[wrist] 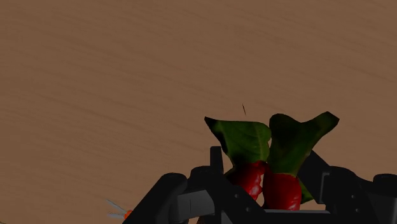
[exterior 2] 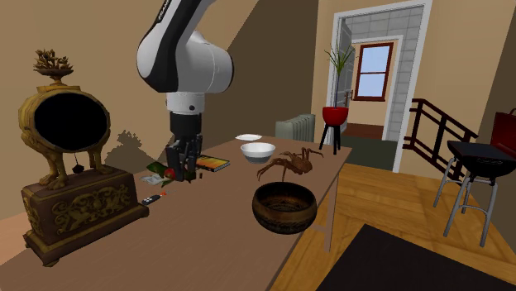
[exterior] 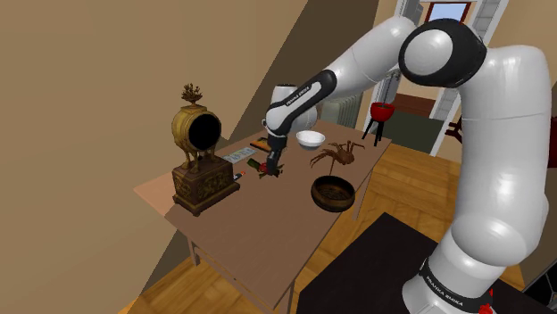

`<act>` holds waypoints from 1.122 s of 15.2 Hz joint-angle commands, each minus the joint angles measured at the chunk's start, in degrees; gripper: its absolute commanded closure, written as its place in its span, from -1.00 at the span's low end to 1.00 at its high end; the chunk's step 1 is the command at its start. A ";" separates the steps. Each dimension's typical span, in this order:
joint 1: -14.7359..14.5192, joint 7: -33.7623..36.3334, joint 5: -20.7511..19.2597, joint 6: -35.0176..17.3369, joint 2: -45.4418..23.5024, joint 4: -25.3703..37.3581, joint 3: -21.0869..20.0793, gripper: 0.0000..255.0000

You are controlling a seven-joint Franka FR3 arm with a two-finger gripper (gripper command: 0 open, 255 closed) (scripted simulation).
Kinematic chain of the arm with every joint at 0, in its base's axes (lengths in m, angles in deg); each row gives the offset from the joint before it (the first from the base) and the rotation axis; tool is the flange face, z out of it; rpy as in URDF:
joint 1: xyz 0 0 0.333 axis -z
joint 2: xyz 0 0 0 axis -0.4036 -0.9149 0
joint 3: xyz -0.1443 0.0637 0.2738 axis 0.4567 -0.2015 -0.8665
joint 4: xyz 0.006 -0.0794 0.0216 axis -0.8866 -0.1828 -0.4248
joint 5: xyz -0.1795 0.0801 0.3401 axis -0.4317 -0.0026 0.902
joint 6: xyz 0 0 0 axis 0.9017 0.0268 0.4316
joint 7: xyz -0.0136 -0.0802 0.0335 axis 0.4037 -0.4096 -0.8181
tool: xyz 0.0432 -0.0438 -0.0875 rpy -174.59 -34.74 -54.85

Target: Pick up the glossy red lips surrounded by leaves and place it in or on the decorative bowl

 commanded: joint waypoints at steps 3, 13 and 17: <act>3.04 -4.30 1.30 -1.71 4.31 -6.27 0.44 1.00; 11.48 -18.62 5.06 -5.16 14.45 -20.84 3.47 1.00; 14.73 -24.85 6.12 -5.64 17.51 -24.89 5.57 1.00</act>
